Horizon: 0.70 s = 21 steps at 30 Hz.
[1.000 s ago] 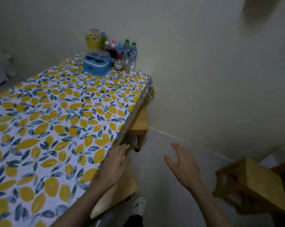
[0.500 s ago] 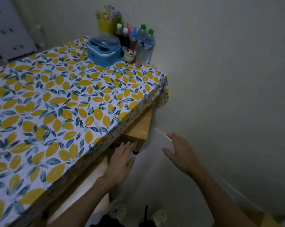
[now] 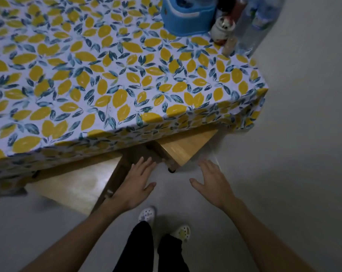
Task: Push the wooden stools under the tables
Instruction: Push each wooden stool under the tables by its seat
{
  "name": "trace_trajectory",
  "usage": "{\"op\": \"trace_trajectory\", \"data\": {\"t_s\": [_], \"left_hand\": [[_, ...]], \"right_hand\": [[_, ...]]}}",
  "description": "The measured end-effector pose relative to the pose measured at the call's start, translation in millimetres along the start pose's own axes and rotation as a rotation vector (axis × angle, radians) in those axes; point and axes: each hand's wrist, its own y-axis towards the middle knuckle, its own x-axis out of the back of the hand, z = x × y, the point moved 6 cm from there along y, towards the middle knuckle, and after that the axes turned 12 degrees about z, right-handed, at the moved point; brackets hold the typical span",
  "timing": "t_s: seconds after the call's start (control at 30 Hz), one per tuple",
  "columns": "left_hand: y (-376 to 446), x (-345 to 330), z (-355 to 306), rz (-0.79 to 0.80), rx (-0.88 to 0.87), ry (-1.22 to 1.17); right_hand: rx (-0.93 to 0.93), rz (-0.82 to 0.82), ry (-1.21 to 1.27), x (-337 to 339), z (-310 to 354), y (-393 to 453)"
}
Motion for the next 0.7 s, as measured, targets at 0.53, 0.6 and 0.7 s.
{"op": "trace_trajectory", "data": {"t_s": [0.53, 0.6, 0.7], "left_hand": [[255, -105, 122, -0.016, 0.025, 0.351], [261, -108, 128, -0.057, 0.007, 0.392], [265, -116, 130, -0.068, 0.012, 0.350]], "right_hand": [[0.025, -0.163, -0.109, -144, -91, 264], [0.014, -0.205, -0.143, -149, -93, 275], [0.012, -0.246, -0.213, -155, -98, 278]]}}
